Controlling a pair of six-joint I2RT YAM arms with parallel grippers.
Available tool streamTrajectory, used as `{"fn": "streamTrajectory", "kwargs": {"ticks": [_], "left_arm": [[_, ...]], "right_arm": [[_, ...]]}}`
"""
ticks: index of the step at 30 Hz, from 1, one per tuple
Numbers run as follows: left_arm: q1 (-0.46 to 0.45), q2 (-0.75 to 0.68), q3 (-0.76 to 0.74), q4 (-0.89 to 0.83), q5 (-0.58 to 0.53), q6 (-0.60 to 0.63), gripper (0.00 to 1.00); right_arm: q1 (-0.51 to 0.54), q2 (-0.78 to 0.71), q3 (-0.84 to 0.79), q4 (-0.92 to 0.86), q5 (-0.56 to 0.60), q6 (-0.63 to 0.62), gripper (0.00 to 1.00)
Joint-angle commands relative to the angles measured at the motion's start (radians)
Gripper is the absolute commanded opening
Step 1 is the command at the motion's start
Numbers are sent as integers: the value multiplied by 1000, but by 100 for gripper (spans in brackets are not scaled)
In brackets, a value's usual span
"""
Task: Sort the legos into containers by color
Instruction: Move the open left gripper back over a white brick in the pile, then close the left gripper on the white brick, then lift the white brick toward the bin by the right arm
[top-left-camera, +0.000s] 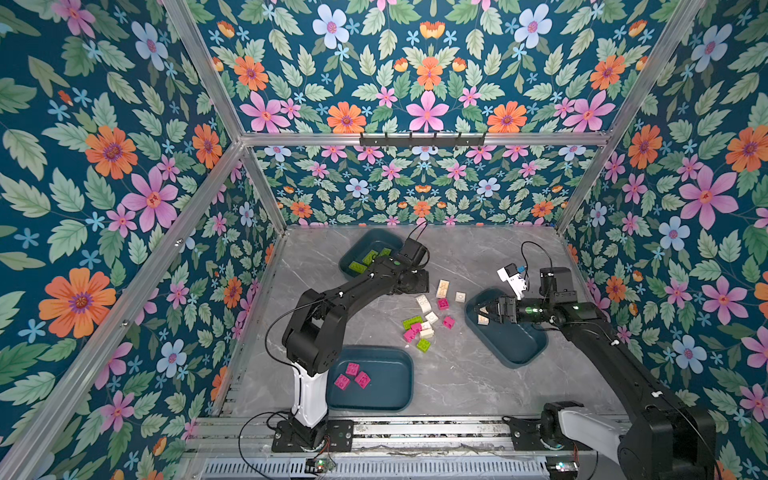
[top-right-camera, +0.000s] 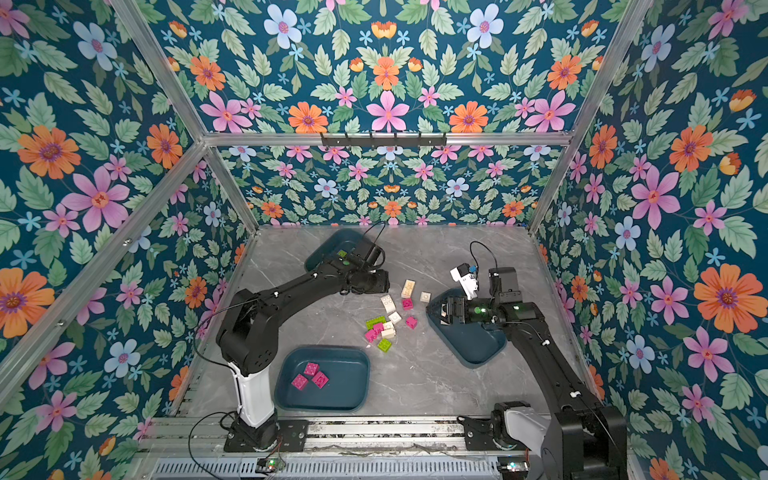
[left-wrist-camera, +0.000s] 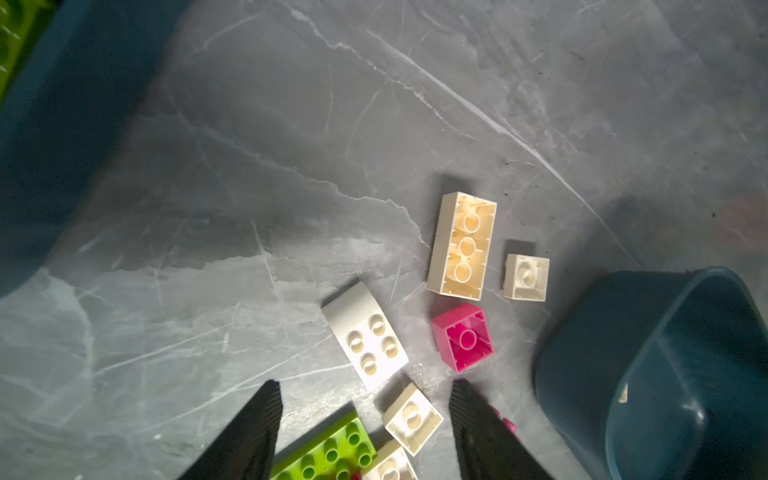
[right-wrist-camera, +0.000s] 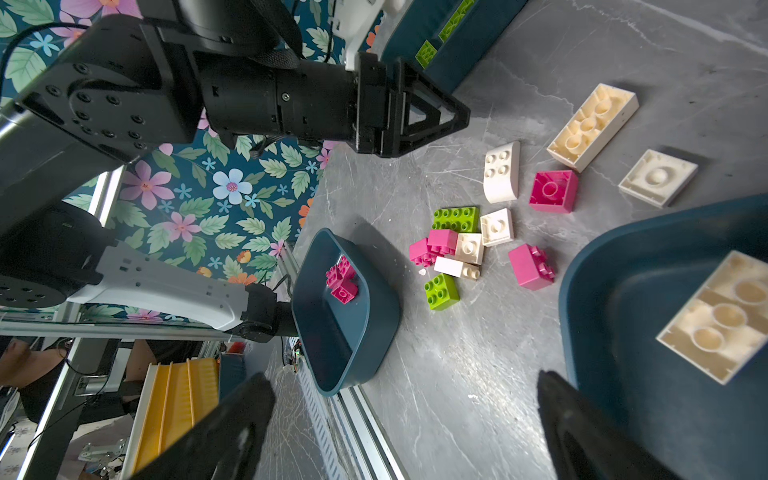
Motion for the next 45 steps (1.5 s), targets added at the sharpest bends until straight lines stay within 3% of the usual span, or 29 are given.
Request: {"fn": "streamTrajectory", "kwargs": {"ticks": [1, 10, 23, 36, 39, 45], "left_arm": [[-33, 27, 14, 30, -80, -155, 67], [-99, 137, 103, -131, -262, -321, 64], [-106, 235, 125, -99, -213, -351, 61], [-105, 222, 153, -136, -232, -303, 31], [-105, 185, 175, -129, -201, -233, 31], [-108, 94, 184, 14, 53, -45, 28]], "right_arm": [[1, -9, -8, 26, -13, 0, 99], [1, -15, -19, 23, -2, -7, 99], [1, -20, -24, 8, 4, -22, 99], [0, -27, -15, -8, 22, -33, 99], [-9, -36, -8, -13, 28, -33, 99], [-35, -69, -7, -44, 40, -35, 99]]}}
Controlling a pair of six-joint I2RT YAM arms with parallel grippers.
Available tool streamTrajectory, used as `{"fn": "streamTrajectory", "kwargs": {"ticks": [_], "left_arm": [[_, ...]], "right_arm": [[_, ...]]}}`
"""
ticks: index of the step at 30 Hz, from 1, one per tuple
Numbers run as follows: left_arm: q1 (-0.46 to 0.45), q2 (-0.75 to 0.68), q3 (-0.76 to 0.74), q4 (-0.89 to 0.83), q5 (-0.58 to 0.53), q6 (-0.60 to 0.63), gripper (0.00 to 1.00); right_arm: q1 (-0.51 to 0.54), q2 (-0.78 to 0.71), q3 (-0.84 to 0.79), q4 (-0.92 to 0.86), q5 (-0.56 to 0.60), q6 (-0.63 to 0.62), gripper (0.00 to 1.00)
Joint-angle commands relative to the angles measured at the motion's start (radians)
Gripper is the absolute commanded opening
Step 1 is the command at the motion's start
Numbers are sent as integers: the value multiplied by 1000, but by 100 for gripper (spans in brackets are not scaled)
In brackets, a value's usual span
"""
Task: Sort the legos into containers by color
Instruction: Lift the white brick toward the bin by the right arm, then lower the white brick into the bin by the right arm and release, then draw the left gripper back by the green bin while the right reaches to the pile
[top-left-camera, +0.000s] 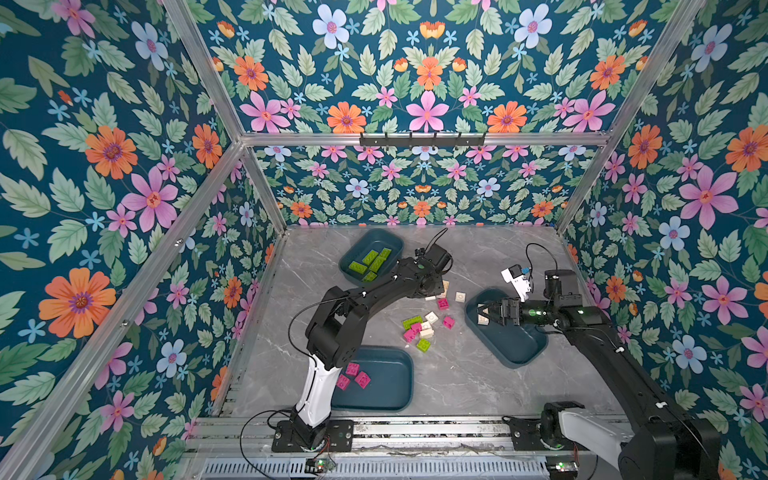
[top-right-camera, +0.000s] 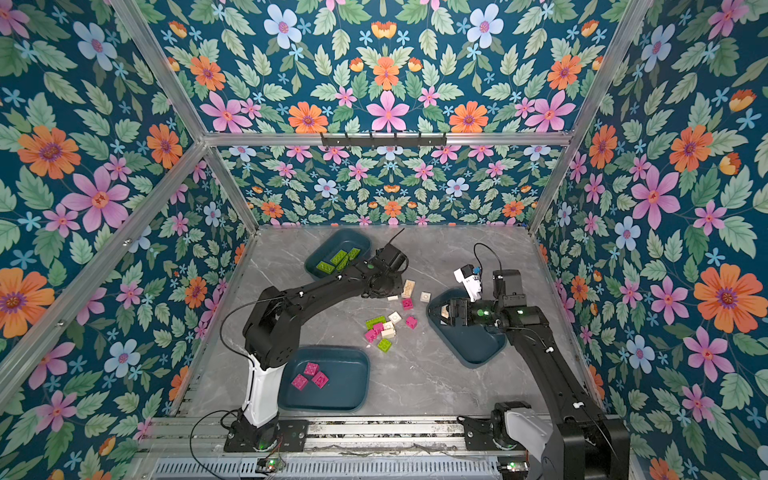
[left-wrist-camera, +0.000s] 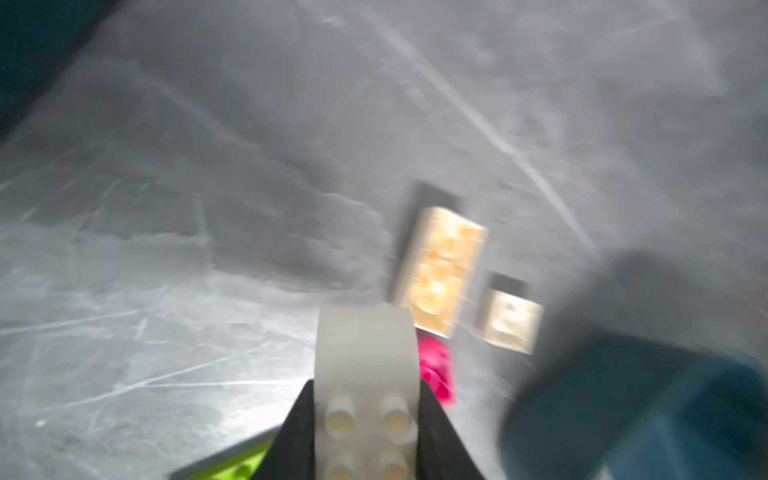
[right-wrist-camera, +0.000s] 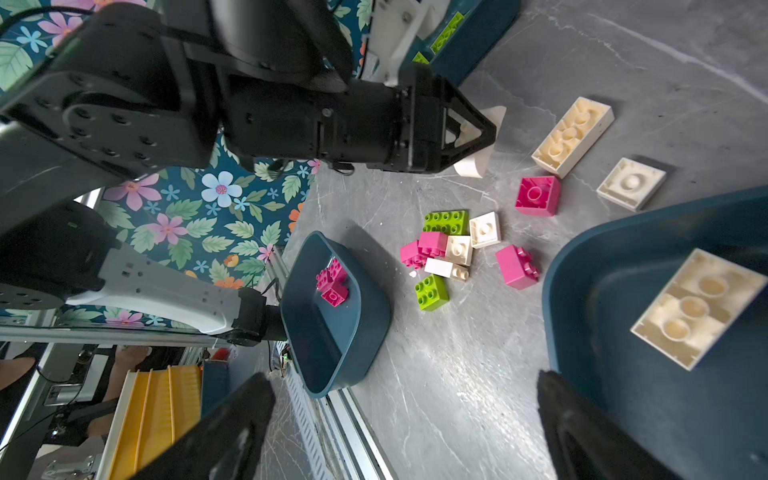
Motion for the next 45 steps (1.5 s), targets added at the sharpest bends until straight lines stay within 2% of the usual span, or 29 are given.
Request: {"fn": "streamTrajectory", "kwargs": {"ticks": [1, 5, 8, 15, 18, 22, 29, 34, 39, 45], "left_arm": [[-3, -24, 31, 70, 185, 146, 28], [-18, -26, 55, 133, 358, 189, 28], [-39, 7, 85, 161, 432, 207, 28], [-87, 75, 103, 207, 491, 194, 29], [-106, 92, 92, 255, 515, 179, 33], [-110, 113, 85, 258, 519, 182, 38], [-106, 90, 83, 219, 489, 222, 62], [-81, 32, 60, 182, 464, 250, 67], [-14, -87, -53, 181, 446, 296, 75], [87, -246, -217, 181, 460, 352, 85]], "right_arm": [[-8, -26, 0, -21, 16, -9, 99], [-12, -51, -6, -33, 32, -5, 99], [-13, -67, -9, -38, 40, 0, 99], [-12, -101, 0, -76, 55, -5, 99], [-12, -116, -5, -87, 57, -5, 99], [-13, -131, -9, -98, 60, -3, 99], [-13, -142, -9, -117, 56, -8, 99], [-12, -136, -6, -111, 40, -6, 99], [-7, -101, -6, -81, 8, 18, 99], [104, -38, 17, -38, 101, 61, 99]]}}
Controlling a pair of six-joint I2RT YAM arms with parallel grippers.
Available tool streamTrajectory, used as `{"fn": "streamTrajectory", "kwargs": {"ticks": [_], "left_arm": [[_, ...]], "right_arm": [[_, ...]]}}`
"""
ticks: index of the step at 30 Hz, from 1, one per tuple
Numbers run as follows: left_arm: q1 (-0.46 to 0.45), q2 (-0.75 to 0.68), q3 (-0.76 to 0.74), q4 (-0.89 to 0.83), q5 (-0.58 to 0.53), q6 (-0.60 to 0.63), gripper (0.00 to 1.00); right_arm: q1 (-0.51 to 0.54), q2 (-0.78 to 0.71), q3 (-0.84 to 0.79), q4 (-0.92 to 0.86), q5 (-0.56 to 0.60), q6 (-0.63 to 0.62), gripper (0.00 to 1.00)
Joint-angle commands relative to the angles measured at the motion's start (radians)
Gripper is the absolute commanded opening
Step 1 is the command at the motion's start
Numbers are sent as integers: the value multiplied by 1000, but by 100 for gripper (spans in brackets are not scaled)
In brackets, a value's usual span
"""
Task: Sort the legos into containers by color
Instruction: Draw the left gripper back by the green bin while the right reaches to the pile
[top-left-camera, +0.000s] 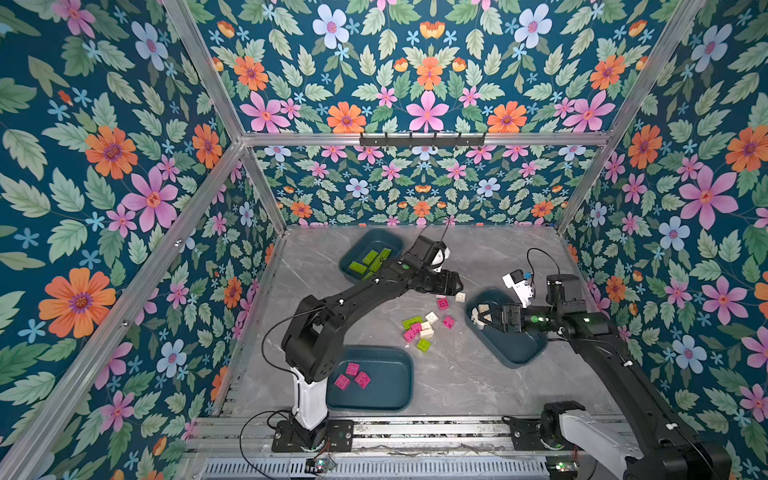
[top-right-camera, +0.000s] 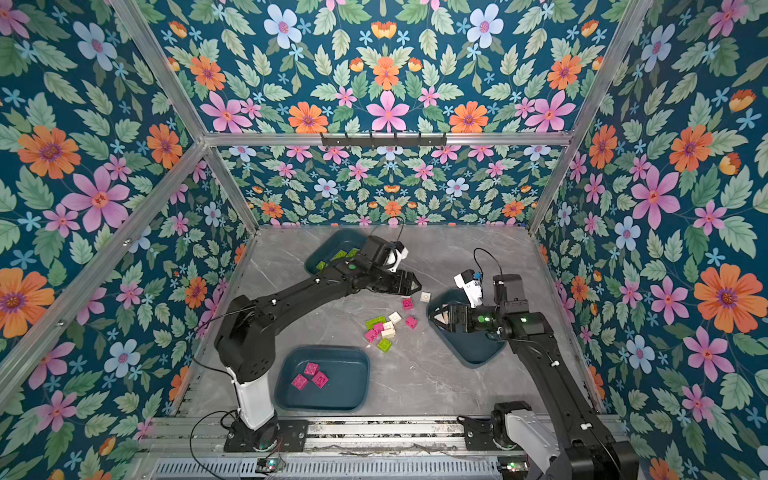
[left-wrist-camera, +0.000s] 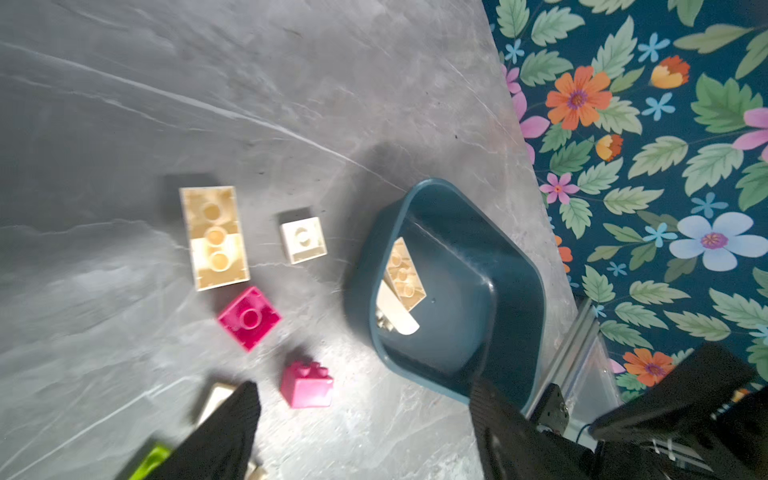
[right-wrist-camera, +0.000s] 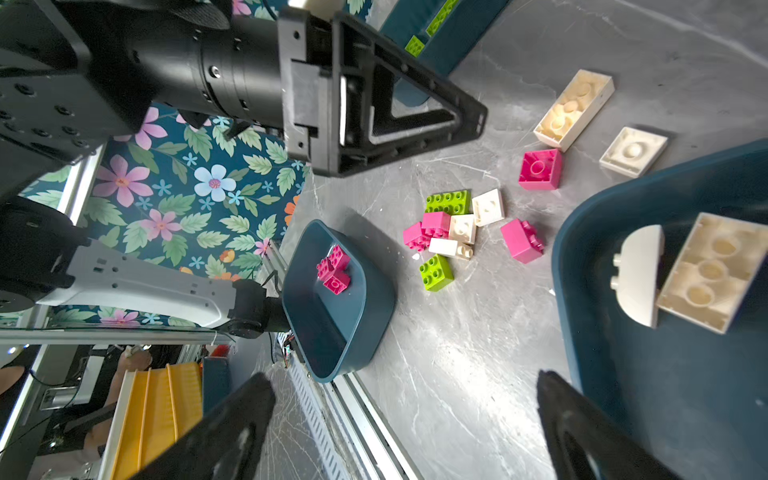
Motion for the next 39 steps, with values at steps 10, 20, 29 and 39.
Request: {"fn": "streamTrajectory", "kwargs": {"ticks": [10, 20, 29, 39], "left_arm": [[205, -260, -241, -10, 28, 132, 100], [309, -332, -301, -13, 52, 138, 100], [367, -351, -307, -31, 41, 142, 100], [416, -413, -357, -64, 20, 154, 100]], "right_arm": [[286, 190, 73, 121, 272, 79, 96], [396, 442, 295, -18, 393, -311, 89], [422, 679, 420, 12, 424, -676, 79], [475, 907, 564, 33, 501, -912, 74]]}}
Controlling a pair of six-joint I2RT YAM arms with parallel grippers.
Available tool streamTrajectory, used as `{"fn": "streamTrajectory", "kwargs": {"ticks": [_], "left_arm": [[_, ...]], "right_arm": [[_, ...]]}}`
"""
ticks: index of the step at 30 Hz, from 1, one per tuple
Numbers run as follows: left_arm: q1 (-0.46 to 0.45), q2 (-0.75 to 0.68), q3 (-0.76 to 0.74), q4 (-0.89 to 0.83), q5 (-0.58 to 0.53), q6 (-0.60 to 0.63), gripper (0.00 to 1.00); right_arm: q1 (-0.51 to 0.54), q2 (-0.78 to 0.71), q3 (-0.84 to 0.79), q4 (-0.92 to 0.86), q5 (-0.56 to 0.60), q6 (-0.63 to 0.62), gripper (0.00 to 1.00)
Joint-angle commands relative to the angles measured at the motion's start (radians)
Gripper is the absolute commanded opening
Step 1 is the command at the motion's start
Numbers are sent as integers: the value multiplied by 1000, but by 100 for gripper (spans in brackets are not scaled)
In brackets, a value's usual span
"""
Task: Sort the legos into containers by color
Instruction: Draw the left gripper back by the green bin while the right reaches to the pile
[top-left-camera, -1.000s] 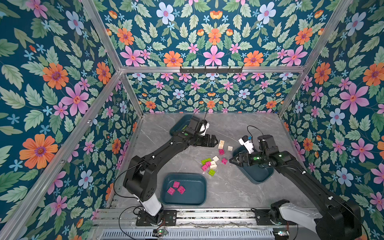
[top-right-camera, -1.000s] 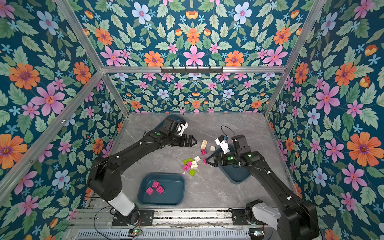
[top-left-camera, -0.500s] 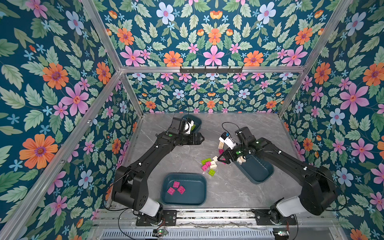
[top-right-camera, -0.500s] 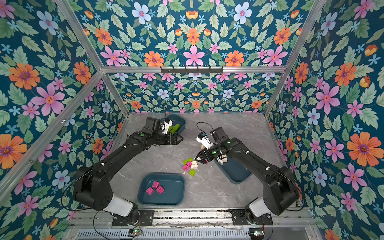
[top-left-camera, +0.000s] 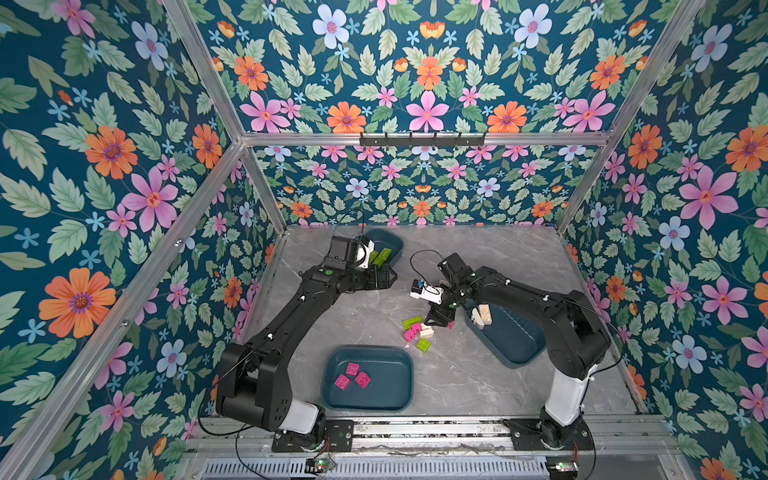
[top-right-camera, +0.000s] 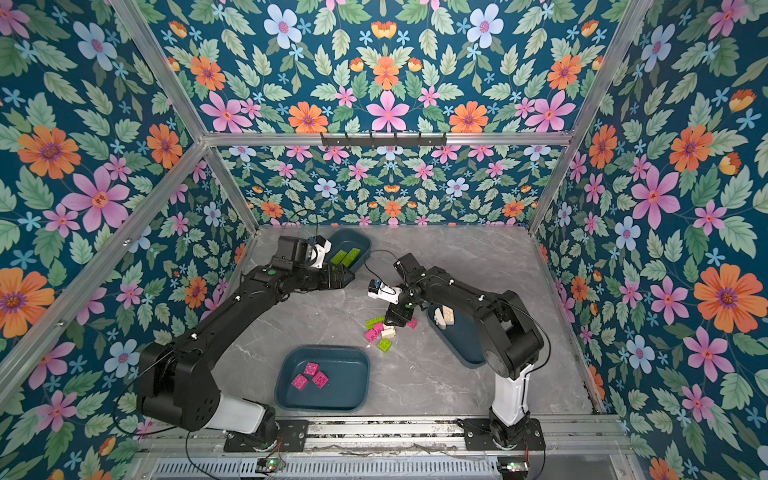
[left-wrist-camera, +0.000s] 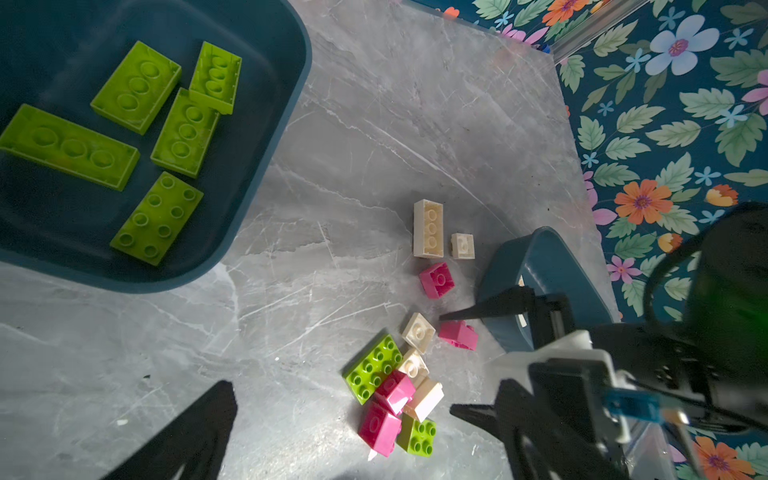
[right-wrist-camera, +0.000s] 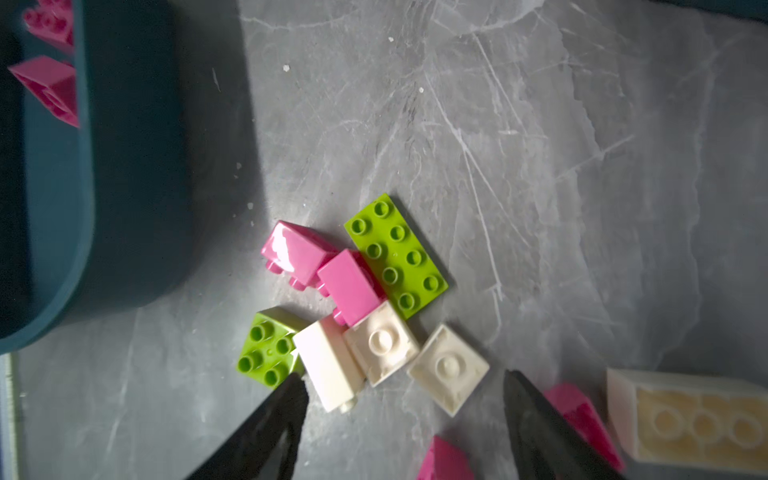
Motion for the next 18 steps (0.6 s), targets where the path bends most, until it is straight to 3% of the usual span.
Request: {"fn": "streamTrajectory", "kwargs": {"ticks": [1, 18], "left_arm": [[16, -21, -16, -25, -9, 20, 100], [43, -50, -74, -40, -13, 40, 100]], "right_arm": [[3, 42, 41, 8, 25, -93, 73], [52, 178, 143, -64, 73, -198, 58]]}}
